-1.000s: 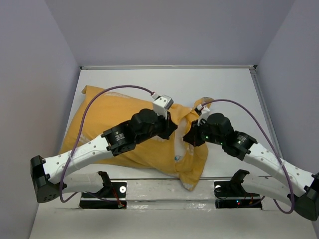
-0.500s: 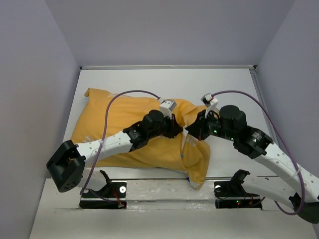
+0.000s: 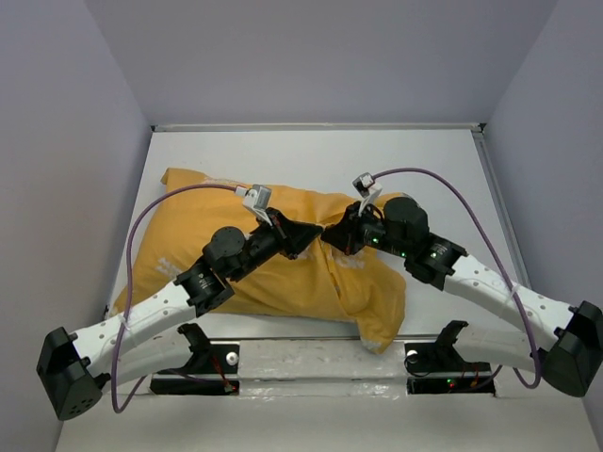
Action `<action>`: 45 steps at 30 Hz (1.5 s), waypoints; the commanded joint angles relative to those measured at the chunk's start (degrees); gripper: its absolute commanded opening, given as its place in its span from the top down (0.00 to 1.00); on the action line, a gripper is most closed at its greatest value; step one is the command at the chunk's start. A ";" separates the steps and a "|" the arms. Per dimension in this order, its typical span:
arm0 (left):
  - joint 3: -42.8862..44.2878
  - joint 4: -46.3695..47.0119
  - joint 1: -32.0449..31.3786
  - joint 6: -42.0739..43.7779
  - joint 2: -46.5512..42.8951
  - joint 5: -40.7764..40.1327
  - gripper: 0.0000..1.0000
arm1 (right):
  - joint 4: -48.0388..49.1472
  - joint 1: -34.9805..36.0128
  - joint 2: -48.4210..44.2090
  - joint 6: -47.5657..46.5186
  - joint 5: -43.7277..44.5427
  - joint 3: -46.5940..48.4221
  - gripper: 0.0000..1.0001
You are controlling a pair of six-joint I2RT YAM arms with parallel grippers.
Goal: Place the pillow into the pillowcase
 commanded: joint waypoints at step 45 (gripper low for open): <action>27.22 30.76 -0.66 -9.41 48.15 11.04 0.68 | -35.45 0.16 -14.37 -3.79 17.38 5.95 0.34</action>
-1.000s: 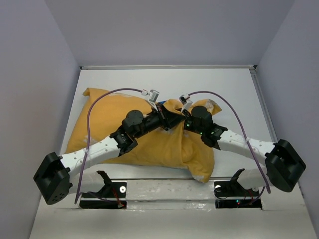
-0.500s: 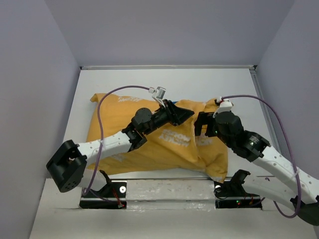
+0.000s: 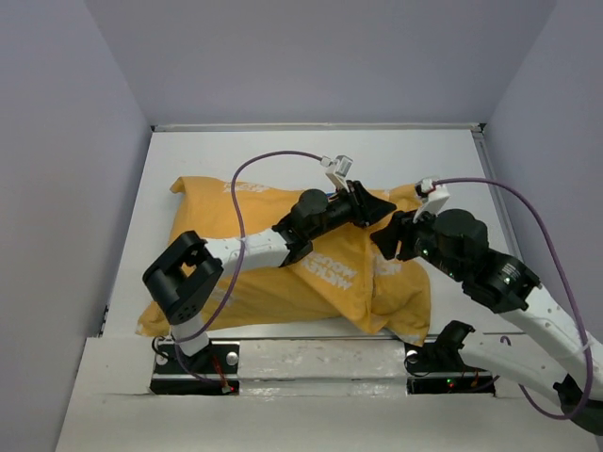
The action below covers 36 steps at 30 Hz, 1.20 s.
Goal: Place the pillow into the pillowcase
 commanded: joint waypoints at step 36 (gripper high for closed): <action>-20.73 -76.07 9.80 4.76 -69.09 -39.94 0.24 | 17.51 -16.21 20.36 -5.56 3.32 -1.29 0.22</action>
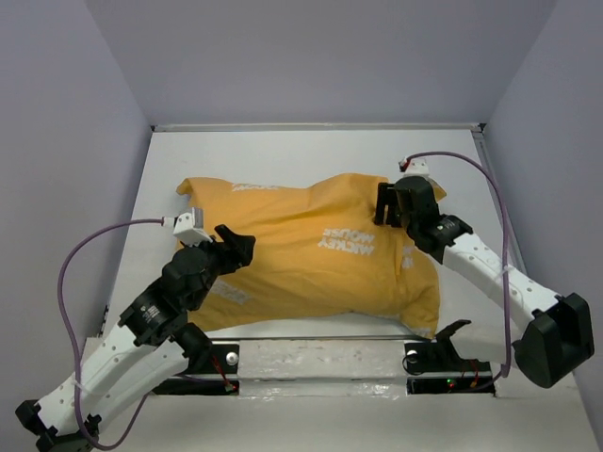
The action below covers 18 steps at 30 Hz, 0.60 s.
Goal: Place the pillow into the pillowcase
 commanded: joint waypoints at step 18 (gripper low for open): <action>-3.53 31.61 11.45 3.63 26.06 10.18 0.21 | -2.45 2.65 -11.20 4.48 -24.68 -7.70 0.96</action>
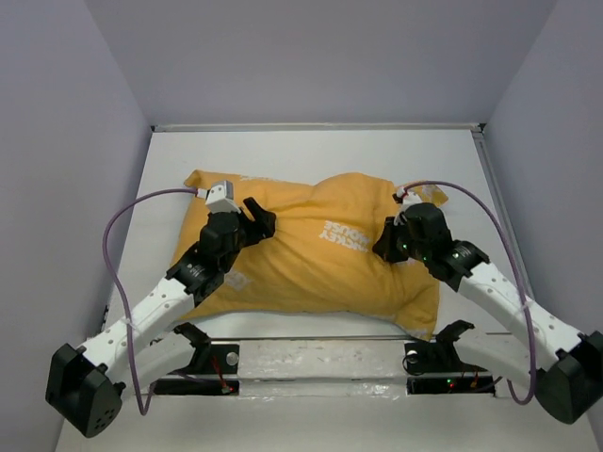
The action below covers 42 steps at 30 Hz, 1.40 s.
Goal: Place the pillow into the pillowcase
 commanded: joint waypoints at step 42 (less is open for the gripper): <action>-23.77 -0.95 19.02 -21.78 -28.96 -3.31 0.15 | 43.27 -18.99 7.60 8.70 -13.57 -17.41 0.00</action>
